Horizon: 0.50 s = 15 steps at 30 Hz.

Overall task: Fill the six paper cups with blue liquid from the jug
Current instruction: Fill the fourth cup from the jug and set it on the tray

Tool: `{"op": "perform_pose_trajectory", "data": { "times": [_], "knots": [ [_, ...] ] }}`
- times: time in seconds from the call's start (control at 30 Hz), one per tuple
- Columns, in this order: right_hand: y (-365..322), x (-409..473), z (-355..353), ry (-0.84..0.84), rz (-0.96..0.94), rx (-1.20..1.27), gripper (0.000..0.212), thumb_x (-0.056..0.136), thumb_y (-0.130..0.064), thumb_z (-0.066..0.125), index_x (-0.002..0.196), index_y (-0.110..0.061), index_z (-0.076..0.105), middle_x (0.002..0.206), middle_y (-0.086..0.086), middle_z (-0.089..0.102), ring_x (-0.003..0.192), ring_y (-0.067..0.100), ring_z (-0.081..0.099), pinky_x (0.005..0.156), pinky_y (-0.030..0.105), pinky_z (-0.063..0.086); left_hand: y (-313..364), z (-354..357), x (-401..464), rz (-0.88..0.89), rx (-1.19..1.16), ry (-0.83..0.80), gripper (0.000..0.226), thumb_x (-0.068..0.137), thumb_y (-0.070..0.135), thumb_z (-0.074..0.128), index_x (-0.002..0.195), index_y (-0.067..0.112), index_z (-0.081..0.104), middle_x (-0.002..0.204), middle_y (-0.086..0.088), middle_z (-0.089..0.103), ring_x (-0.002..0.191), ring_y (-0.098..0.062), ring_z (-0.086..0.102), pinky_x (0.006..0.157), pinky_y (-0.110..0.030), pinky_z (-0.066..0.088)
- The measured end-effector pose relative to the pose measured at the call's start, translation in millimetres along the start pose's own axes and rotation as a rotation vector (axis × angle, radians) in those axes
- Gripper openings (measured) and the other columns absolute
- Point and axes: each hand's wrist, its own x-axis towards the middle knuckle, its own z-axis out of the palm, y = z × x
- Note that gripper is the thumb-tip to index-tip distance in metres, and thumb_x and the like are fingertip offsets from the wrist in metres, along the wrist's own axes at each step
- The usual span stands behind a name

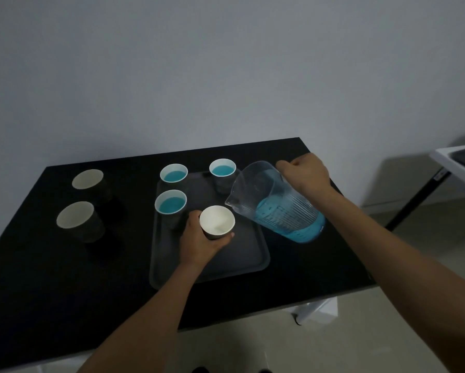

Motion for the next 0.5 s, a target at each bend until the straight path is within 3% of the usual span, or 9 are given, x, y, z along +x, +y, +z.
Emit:
{"op": "perform_pose_trajectory", "data": {
  "times": [0.5],
  "knots": [
    [-29, 3, 16, -0.012, -0.071, -0.387, 0.039, 0.089, -0.037, 0.054, 0.057, -0.014, 0.054, 0.054, 0.0, 0.051, 0.046, 0.013, 0.045, 0.05, 0.024, 0.035, -6, -2, 9, -0.01, -0.02, -0.023, 0.078, 0.049, 0.05, 0.089, 0.106, 0.023, 0.044, 0.11, 0.004, 0.06, 0.095, -0.019, 0.06, 0.077, -0.036, 0.053]
  ]
}}
